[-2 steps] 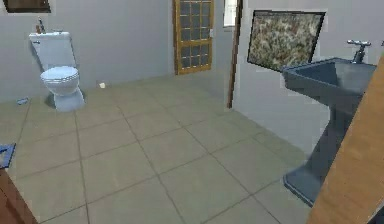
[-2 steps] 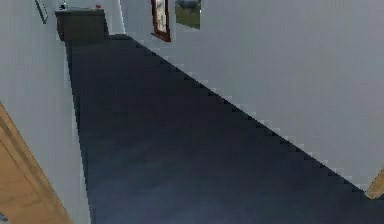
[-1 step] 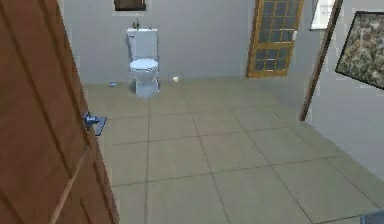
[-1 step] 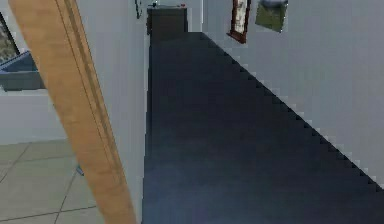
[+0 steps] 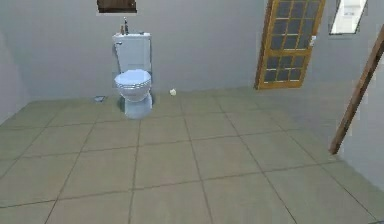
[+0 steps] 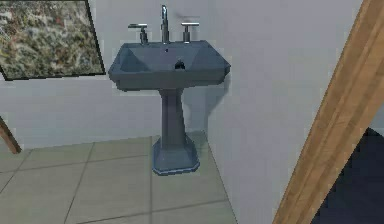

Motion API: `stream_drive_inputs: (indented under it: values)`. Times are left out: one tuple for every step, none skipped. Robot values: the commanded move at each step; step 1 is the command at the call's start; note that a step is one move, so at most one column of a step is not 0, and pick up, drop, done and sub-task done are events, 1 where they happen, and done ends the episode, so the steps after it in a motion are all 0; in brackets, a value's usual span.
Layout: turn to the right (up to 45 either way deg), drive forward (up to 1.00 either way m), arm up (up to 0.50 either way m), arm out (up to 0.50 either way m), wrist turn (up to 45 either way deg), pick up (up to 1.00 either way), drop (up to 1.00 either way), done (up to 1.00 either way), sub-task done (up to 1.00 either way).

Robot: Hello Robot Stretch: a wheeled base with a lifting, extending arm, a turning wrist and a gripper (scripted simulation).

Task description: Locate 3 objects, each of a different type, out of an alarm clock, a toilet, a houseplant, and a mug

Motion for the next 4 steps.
stream_drive_inputs:
  values:
    - [-9.0,0.00,0.00,0.00,0.0,0.00,0.00,0.00,0.00]
    - [0.0,0.50,0.00,0.00,0.0,0.00,0.00,0.00,0.00]
    - [-9.0,0.00,0.00,0.00,0.0,0.00,0.00,0.00,0.00]
    - [0.0,1.00,0.00,0.00,0.0,0.00,0.00,0.00,0.00]
